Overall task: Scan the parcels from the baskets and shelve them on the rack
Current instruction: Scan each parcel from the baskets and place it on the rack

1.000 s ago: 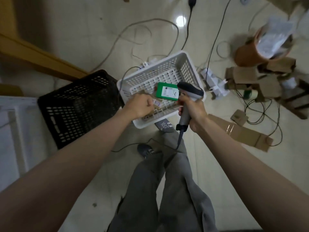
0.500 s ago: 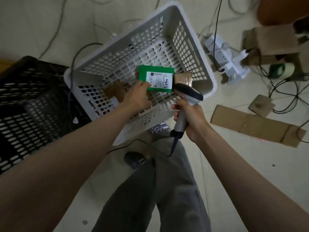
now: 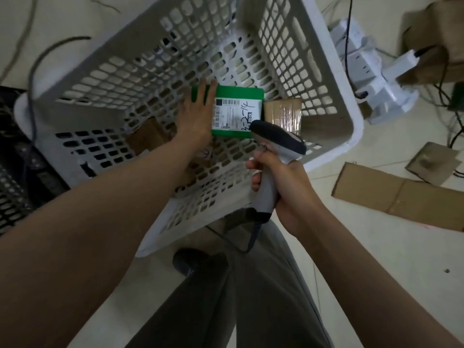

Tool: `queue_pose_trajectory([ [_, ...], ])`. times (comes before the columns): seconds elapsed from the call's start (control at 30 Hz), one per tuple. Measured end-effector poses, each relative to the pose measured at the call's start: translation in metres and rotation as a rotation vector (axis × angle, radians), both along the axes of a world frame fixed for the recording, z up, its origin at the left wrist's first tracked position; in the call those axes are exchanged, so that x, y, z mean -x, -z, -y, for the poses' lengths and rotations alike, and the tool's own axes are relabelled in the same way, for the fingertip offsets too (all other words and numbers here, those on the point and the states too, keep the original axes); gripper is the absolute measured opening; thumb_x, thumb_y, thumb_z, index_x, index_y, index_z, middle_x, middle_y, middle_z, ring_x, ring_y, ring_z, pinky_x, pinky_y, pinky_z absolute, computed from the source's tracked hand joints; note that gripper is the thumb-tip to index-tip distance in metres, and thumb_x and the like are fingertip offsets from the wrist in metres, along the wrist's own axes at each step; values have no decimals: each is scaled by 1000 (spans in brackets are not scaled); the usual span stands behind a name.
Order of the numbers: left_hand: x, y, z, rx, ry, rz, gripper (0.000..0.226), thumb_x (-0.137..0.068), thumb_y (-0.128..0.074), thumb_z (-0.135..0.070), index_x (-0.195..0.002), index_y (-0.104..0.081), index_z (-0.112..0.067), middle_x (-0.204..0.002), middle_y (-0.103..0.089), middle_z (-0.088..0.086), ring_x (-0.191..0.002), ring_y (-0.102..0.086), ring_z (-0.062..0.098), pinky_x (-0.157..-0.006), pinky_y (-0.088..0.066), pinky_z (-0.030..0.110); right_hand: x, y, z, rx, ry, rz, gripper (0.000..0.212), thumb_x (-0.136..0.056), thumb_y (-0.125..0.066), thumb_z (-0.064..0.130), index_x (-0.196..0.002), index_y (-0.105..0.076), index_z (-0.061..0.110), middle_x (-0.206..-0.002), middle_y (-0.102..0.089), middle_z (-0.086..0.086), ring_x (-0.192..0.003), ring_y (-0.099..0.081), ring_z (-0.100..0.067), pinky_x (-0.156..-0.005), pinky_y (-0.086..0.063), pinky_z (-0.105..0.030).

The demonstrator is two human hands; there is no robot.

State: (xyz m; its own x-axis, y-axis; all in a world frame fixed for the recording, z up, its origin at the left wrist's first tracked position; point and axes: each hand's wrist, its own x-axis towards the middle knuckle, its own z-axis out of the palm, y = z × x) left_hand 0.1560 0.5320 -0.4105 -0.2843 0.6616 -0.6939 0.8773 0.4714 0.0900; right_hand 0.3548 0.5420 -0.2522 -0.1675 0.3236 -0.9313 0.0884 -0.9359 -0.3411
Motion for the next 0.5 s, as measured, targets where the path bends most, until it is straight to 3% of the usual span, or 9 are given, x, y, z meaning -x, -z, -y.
queue_pose_trajectory([
  [0.13, 5, 4, 6, -66, -16, 56, 125, -77, -86, -38, -161, 5, -21, -167, -3, 15, -149, -15, 46, -114, -32, 62, -1, 2, 1, -16, -10, -24, 10, -98, -62, 9, -106, -67, 8, -83, -68, -9, -60, -54, -13, -60, -49, -26],
  [0.27, 9, -19, 24, -186, -60, 132, 130, -70, -88, -51, -161, -2, -16, -165, -5, 20, -146, -17, 50, -116, -26, 65, -1, -8, 4, -27, -14, 20, 13, -98, -63, 10, -108, -68, 4, -84, -69, -10, -59, -54, -12, -59, -49, -26],
  [0.37, 19, -47, 35, -221, -121, 116, 136, -64, -91, -52, -161, -2, -19, -164, -5, 18, -144, -21, 51, -110, -34, 68, 0, -27, 6, -57, -75, 30, 15, -97, -63, 11, -109, -69, 4, -87, -70, -10, -59, -54, -12, -58, -49, -25],
  [0.5, 30, -100, 57, -240, -152, 132, 140, -62, -87, -63, -161, 0, -14, -166, -5, 15, -149, -17, 43, -115, -32, 62, 4, -68, 9, -108, -145, -2, 13, -98, -63, 11, -109, -69, 7, -89, -70, -11, -60, -55, -13, -57, -49, -26],
])
